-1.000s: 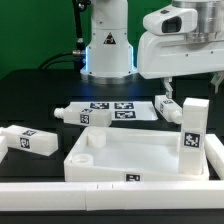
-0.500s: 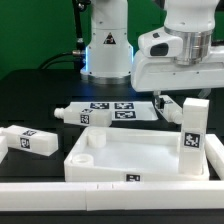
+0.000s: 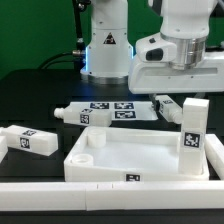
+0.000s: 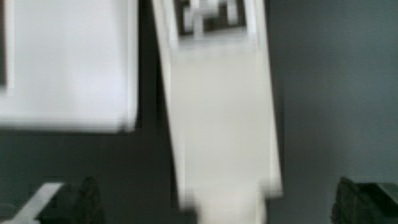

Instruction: Assemble desk

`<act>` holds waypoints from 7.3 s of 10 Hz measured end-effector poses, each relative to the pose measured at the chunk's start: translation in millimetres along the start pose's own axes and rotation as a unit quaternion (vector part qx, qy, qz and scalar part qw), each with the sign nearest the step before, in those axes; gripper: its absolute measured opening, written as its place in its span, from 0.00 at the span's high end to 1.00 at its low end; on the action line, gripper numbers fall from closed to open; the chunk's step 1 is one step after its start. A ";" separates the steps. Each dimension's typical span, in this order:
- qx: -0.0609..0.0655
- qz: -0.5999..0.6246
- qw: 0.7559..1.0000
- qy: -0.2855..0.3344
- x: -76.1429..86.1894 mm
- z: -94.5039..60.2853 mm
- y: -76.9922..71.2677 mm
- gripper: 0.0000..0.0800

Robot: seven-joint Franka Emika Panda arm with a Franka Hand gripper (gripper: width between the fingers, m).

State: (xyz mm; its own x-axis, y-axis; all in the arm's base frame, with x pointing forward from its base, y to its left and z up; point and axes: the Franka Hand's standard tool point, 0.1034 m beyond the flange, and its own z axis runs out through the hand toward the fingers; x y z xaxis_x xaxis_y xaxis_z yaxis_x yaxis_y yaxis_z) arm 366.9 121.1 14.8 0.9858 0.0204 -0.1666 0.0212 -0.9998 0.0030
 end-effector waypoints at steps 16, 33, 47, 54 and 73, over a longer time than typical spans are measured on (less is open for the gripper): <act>-0.031 -0.385 0.921 0.059 41.6 -31.6 -14.3 0.64; -0.123 -0.929 0.348 0.006 31.4 -19.7 -6.4 0.64; -0.157 -0.874 0.460 -0.002 39.7 -49.9 -1.0 0.19; -0.157 -0.717 0.679 0.033 59.2 -56.5 6.3 0.19; 0.025 0.141 0.989 -0.042 64.8 -47.9 26.4 0.19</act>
Offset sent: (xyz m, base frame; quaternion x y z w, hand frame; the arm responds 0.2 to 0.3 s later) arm 0.0000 0.0000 0.0000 0.0000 0.0000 0.0000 1.0000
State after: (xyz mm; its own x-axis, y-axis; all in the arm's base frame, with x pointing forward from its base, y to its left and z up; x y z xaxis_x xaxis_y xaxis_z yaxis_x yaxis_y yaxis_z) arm 439.3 96.4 51.3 0.9343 -0.2570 -0.2469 -0.2622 -0.9649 0.0119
